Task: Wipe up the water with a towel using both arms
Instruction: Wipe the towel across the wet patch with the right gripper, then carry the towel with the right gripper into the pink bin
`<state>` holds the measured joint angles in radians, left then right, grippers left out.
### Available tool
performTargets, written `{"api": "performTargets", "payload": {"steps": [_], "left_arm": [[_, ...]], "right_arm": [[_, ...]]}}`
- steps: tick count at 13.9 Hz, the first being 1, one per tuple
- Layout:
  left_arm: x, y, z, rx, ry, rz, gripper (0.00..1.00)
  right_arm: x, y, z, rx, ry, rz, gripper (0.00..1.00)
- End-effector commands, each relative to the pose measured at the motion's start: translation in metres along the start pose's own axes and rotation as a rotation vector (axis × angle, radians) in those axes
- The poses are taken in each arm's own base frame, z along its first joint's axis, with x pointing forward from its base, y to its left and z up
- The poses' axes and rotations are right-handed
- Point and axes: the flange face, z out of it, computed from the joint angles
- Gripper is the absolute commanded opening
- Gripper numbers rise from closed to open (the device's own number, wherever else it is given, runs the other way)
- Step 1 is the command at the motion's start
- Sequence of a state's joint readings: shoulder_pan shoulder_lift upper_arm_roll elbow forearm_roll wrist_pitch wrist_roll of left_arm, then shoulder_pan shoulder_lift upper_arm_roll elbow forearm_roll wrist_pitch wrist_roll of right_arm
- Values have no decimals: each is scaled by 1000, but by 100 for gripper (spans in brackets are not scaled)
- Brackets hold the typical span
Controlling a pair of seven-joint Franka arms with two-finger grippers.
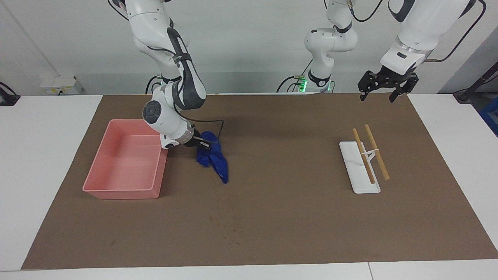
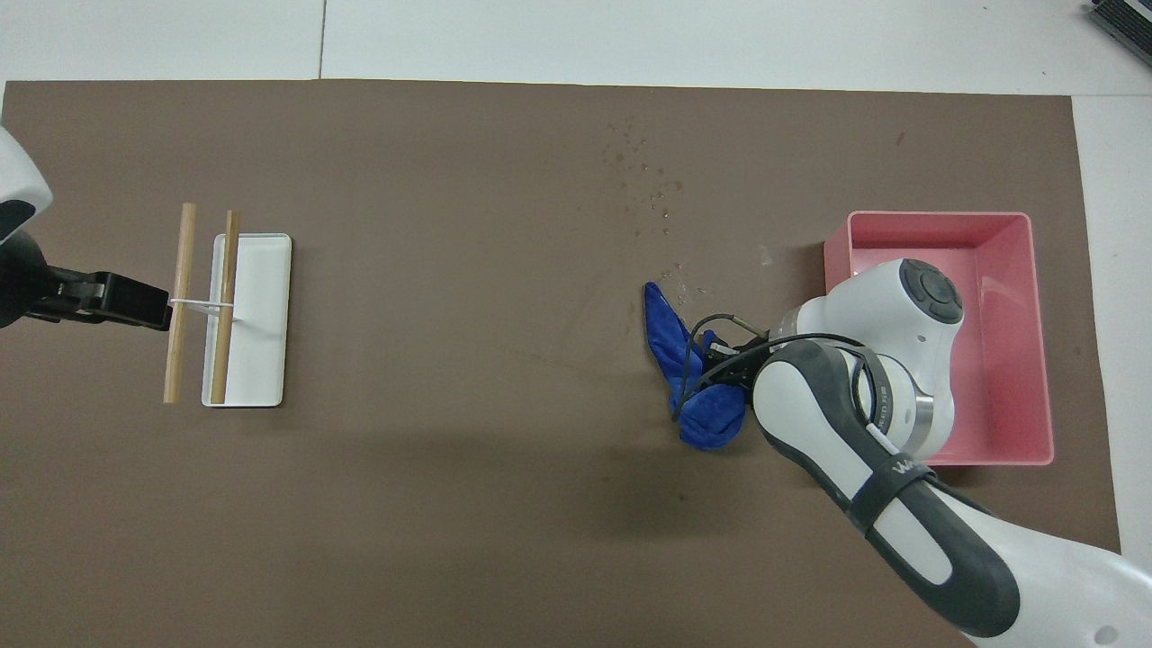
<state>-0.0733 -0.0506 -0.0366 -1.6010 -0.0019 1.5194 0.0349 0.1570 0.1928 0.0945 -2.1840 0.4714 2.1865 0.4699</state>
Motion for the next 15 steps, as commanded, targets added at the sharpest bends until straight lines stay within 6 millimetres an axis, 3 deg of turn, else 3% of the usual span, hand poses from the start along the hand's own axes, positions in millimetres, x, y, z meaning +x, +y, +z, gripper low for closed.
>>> {"api": "performTargets", "payload": {"steps": [1, 4, 7, 11, 13, 15], "left_arm": [[-7, -5, -2, 15, -8, 2, 100], [-7, -5, -2, 15, -8, 2, 100], [-7, -6, -2, 15, -8, 0, 100], [-7, -5, -2, 15, -8, 2, 100], [-7, -5, -2, 15, -8, 2, 100], [-7, -6, -2, 15, -8, 0, 100]], "right_arm": [[-18, 28, 0, -45, -55, 11, 0], [-22, 39, -16, -54, -103, 27, 0], [-27, 21, -50, -26, -70, -2, 0], [-50, -9, -128, 13, -23, 8, 0], [-72, -11, -164, 28, 19, -15, 0], [-83, 2, -201, 45, 68, -18, 0]]}}
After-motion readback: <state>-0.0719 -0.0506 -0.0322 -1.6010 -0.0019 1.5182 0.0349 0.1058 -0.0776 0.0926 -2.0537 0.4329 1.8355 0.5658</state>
